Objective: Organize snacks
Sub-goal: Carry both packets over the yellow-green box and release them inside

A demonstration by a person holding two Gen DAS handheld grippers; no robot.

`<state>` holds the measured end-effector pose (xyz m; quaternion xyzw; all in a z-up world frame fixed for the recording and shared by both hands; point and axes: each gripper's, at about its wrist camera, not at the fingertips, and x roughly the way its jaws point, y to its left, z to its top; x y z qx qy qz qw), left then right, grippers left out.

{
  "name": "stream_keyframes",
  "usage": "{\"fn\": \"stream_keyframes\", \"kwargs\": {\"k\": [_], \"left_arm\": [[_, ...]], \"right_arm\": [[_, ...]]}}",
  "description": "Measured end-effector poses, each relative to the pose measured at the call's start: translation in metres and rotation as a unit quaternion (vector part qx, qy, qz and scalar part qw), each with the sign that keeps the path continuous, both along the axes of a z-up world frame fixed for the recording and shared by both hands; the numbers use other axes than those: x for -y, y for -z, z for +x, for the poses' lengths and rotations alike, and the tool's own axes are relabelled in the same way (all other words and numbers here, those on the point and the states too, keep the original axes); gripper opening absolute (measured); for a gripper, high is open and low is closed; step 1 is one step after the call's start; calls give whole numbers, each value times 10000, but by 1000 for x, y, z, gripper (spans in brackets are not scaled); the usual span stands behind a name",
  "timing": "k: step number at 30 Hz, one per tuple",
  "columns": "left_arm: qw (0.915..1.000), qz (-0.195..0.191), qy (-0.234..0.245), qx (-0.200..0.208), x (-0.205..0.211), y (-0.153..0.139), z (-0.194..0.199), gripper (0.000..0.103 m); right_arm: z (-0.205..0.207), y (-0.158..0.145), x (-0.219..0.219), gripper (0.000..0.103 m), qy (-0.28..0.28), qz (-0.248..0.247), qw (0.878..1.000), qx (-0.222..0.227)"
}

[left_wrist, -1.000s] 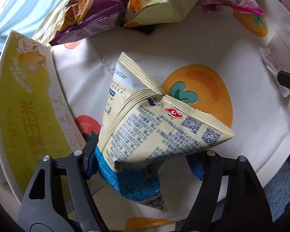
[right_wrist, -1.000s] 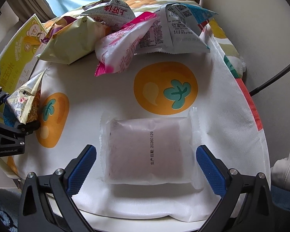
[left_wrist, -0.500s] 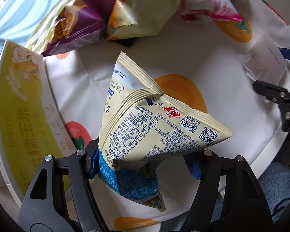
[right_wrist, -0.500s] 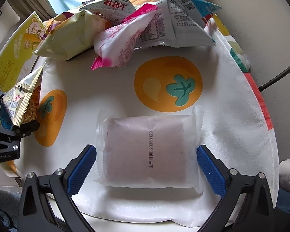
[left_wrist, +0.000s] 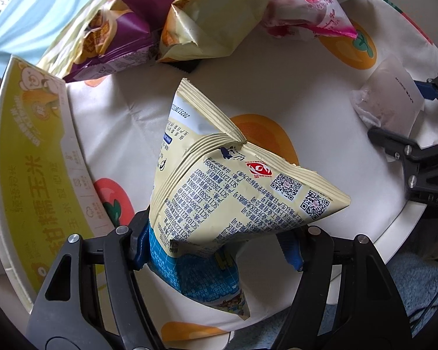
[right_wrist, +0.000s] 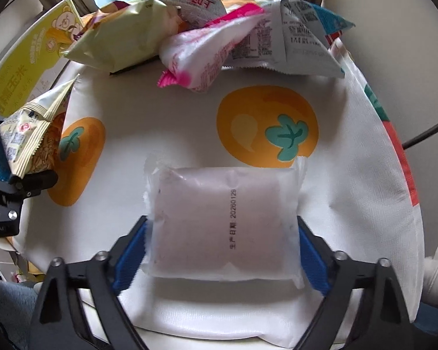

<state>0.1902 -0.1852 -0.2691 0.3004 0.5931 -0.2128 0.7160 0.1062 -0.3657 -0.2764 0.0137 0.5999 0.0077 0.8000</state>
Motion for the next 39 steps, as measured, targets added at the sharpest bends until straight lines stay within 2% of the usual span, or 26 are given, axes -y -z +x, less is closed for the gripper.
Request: {"fn": "stream_keyframes", "kwargs": {"k": [3, 7, 13, 17, 24, 28, 32, 39], "left_arm": [[9999, -73, -50, 58, 3, -9, -6, 66], [9996, -169, -97, 204, 3, -23, -8, 66], [9975, -452, -268, 463, 0, -57, -12, 66], [9930, -779, -531, 712, -5, -94, -14, 66], [9760, -1041, -1096, 1566, -27, -168, -19, 66], [9628, -1032, -1552, 1956, -56, -201, -18, 66], [9517, -916, -1817, 2298, -92, -215, -9, 66], [9403, -902, -2242, 2397, -168, -216, 10, 66]], "right_arm": [[-2, -5, 3, 72, 62, 85, 9999, 97], [-6, -13, 4, 71, 130, 91, 9997, 188], [-10, -49, 7, 70, 129, 132, 9985, 517], [-9, -78, 8, 71, 31, 143, 9970, 760], [8, -136, -7, 70, -622, 389, 9910, 1116], [21, -166, -29, 71, -1216, 671, 9803, 1401], [27, -189, -63, 71, -1690, 848, 9673, 1694], [48, -207, -128, 71, -2111, 1149, 9519, 1899]]}}
